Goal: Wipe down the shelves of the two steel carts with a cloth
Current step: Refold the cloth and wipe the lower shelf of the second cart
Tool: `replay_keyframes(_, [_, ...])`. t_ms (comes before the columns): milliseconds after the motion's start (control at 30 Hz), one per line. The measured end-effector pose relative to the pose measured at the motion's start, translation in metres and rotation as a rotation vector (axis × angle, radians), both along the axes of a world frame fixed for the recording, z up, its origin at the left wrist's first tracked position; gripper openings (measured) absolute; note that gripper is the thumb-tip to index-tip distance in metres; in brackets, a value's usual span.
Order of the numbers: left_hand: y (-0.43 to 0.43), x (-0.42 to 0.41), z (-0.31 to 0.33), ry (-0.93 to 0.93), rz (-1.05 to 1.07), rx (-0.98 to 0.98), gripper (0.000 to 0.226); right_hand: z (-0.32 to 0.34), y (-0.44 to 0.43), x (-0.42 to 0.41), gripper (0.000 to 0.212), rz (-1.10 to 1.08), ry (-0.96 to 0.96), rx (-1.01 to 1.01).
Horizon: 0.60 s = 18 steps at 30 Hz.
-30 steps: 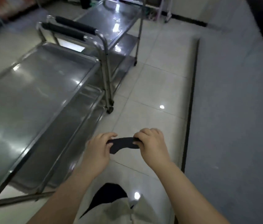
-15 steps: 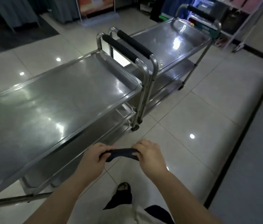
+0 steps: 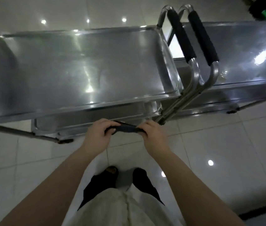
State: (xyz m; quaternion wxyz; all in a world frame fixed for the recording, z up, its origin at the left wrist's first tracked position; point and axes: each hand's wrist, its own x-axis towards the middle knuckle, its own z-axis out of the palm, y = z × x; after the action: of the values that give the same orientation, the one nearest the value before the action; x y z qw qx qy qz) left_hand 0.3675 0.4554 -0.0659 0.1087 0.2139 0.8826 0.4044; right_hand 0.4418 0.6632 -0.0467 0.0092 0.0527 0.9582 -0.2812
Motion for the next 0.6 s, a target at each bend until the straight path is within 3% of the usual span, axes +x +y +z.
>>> replay_keyframes(133, [0.013, 0.017, -0.046, -0.04, 0.107, -0.065, 0.027, -0.05, 0.019, -0.012, 0.016, 0.126, -0.037, -0.009])
replay_keyframes(400, [0.029, 0.045, -0.19, -0.274, 0.207, -0.2, 0.024, -0.199, 0.022, -0.002, 0.019, 0.108, -0.165, -0.054])
replay_keyframes(600, [0.039, 0.039, -0.315, -0.164, 0.163, -0.249, 0.021, -0.334, 0.026, -0.006, 0.02, 0.093, -0.1, -0.011])
